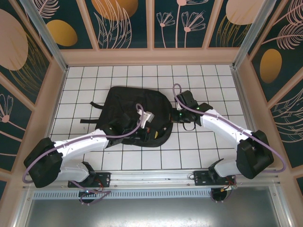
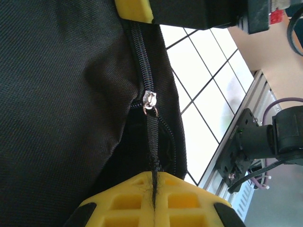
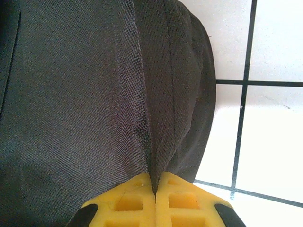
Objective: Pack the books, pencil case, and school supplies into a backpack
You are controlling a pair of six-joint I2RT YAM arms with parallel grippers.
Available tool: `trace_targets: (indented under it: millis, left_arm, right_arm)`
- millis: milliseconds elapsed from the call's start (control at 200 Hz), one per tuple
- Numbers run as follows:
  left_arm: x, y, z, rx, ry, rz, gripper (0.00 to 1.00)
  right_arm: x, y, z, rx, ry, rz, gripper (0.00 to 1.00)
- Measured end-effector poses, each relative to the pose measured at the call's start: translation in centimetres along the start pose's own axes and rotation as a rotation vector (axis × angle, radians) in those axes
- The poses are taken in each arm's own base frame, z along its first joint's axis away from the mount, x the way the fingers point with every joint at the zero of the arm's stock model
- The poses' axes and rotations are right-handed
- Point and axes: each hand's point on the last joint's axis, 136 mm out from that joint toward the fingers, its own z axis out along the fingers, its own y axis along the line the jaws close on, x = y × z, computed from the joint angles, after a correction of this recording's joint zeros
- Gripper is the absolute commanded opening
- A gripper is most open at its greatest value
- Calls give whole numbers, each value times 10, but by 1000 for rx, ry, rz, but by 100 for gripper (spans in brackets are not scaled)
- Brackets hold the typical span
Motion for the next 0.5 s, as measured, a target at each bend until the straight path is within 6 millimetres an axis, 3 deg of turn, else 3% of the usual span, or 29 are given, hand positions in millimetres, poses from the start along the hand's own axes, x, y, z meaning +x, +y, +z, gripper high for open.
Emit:
trace_targets:
  millis: [500]
  left_arm:
    - [8,-10,-21,48,-26,-26,0]
  right_arm:
    - [-1,-4,0,26,-8,-9,0]
